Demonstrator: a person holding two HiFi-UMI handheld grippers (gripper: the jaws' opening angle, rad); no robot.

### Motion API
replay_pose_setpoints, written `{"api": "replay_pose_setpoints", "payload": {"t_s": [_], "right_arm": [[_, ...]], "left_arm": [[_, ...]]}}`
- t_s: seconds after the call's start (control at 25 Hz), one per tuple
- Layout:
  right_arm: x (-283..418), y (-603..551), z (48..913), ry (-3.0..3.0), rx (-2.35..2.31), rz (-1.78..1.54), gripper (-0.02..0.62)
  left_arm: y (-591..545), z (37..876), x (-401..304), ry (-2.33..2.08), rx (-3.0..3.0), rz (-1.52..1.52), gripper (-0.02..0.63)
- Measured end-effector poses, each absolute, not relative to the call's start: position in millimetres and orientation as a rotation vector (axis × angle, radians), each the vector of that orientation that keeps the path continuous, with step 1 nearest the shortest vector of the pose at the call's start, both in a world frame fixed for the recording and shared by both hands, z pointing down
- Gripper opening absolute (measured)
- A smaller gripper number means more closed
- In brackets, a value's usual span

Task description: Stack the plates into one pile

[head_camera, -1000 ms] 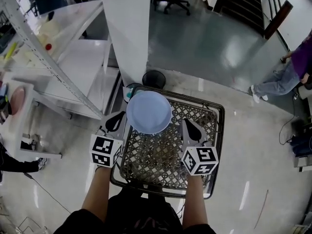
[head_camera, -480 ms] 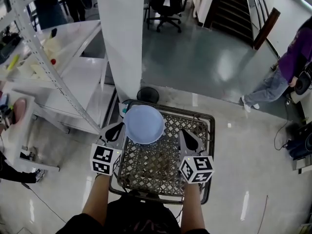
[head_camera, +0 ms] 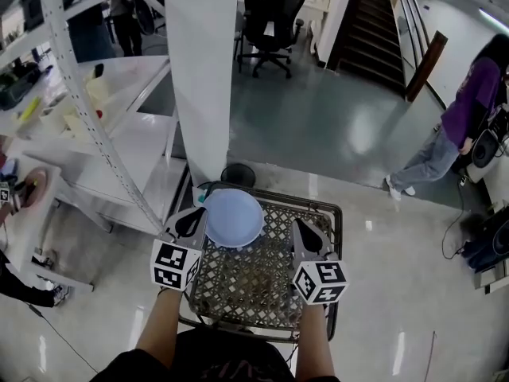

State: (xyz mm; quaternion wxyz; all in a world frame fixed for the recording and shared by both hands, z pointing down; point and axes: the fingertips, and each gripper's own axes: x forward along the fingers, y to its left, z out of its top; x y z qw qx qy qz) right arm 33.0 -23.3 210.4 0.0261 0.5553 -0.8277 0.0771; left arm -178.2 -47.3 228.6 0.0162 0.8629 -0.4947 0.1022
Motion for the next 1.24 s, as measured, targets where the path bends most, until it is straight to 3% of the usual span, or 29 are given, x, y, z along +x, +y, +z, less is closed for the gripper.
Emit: {"api": "replay_pose_setpoints", "payload": {"t_s": [1.24], "right_arm": [[38.4, -11.0, 194.4, -2.597, 1.719, 0.184, 0.012]], "left_arm": [[-30.6, 209.7, -176.5, -1.542, 2.724, 0.269, -0.002]]}}
